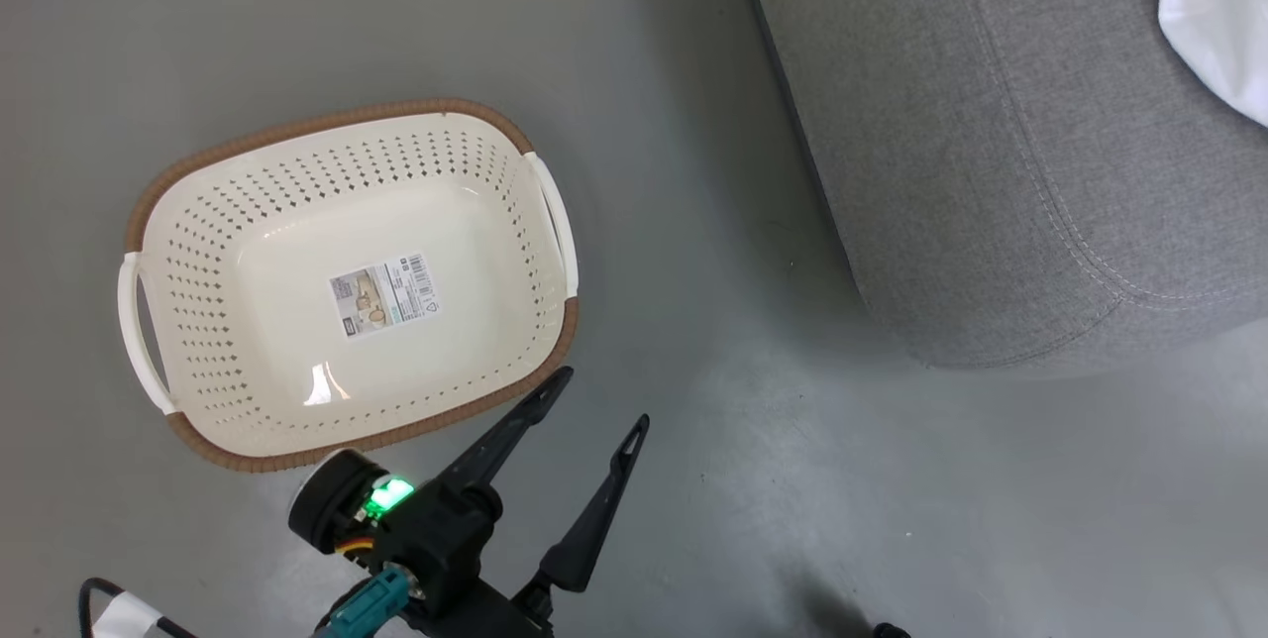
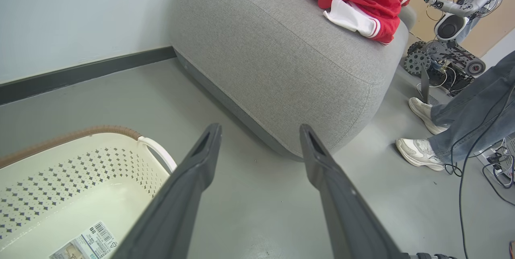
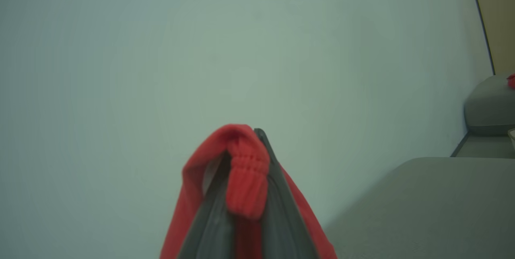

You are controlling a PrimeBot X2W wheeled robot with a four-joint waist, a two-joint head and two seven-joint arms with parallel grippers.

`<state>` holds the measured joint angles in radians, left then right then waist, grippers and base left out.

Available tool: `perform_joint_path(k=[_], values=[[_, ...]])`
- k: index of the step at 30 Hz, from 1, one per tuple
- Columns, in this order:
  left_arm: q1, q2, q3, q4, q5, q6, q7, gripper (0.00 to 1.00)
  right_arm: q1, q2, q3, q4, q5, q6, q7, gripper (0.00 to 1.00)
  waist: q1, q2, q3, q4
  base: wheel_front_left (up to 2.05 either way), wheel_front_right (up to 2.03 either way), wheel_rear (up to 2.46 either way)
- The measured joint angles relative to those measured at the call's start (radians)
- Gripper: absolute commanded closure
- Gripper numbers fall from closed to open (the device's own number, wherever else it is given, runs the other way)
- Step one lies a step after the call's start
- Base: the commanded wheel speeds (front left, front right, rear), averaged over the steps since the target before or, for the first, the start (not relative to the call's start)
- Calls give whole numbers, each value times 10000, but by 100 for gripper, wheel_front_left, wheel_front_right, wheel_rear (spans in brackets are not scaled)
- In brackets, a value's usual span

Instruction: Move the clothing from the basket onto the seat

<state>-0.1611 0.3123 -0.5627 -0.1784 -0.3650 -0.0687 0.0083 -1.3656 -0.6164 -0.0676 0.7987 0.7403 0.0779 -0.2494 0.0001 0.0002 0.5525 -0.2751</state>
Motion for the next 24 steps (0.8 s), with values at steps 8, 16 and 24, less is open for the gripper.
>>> perform_joint_path(k=[8, 16, 24], values=[[166, 577, 556, -612, 86, 368, 255, 0, 462, -355, -506, 1432, 150, -84, -48, 100, 0, 0, 765, -106, 0, 0, 0], [318, 894, 922, -993, 161, 610, 412, 0, 976, 188, -516, 2861, 249, -58, -73, 100, 0, 0, 1522, -489, 0, 0, 0], [240, 842, 784, -1003, 163, 600, 550, 0, 1166, 598, -35, 3522, -50, 111, -73, 53, -1, -1, 1841, -949, 0, 0, 0]])
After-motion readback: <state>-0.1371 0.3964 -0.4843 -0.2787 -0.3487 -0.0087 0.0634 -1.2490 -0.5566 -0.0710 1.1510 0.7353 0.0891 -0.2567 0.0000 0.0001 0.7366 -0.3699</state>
